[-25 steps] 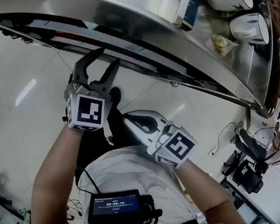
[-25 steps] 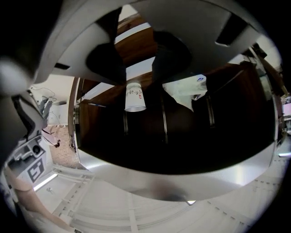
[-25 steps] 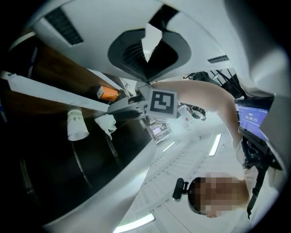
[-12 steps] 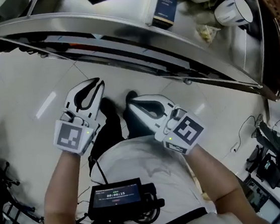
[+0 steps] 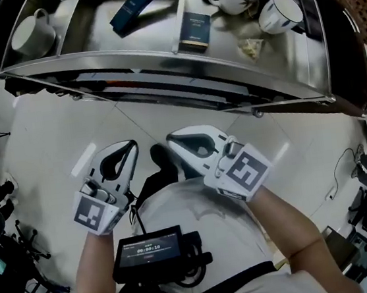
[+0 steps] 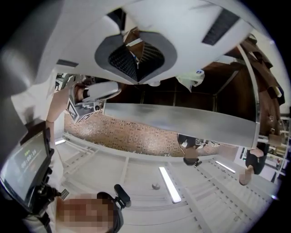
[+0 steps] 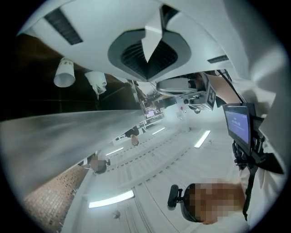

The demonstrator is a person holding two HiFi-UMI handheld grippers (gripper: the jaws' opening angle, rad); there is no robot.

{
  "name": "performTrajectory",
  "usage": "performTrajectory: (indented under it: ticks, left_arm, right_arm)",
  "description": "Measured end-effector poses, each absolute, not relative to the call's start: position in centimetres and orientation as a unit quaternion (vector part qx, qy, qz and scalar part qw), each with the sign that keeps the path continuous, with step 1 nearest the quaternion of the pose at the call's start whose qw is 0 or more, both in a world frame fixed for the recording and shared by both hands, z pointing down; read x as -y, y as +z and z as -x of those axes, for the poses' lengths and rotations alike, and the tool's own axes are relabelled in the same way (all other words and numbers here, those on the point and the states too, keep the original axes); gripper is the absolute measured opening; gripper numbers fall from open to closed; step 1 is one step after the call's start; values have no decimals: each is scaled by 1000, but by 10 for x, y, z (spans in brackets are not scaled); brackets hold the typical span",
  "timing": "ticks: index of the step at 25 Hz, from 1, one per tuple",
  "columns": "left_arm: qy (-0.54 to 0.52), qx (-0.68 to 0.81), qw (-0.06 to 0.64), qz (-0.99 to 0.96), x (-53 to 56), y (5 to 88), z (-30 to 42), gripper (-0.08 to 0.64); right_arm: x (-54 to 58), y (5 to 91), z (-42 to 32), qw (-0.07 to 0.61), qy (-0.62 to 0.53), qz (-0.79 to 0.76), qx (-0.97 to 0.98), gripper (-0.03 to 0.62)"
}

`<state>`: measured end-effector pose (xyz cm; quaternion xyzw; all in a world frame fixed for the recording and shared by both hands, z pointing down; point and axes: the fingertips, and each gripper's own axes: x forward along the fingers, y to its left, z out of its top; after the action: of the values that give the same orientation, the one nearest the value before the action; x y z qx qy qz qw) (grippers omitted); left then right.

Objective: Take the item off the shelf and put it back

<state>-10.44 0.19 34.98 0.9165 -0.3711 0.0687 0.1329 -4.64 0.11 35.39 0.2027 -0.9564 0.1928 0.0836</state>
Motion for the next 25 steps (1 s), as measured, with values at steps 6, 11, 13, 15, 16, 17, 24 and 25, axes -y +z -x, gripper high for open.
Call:
performTrajectory:
  ticks: [6,11,13,15,16,17,24,25]
  left_arm:
    - [42,371,132,-918,-3,308,111,8]
    - [23,375,125,-918,-3,274,120,8]
    - [20,368,117,-922,-3,261,120,8]
    - [19,360,111,-926,-2,249,119,8]
    - [20,357,109,-928,-1,244,118,8]
    - [22,355,107,-928,0,240,117,8]
    - [28,339,93,-936,4,229,108,8]
    - [30,338,93,-936,3,230,107,8]
  right_arm:
    - [4,320,51,66,190,-200,959,6]
    - [12,274,56,30,153,-193,969,6]
    - [16,257,56,15,141,-192,971,6]
    - [20,244,53,6,136,-194,971,6]
    - [22,239,51,1,134,-197,971,6]
    - [25,234,49,-3,134,-199,971,6]
    - [35,220,43,-9,117,-210,971,6]
    - [34,220,43,-8,116,-210,971,6]
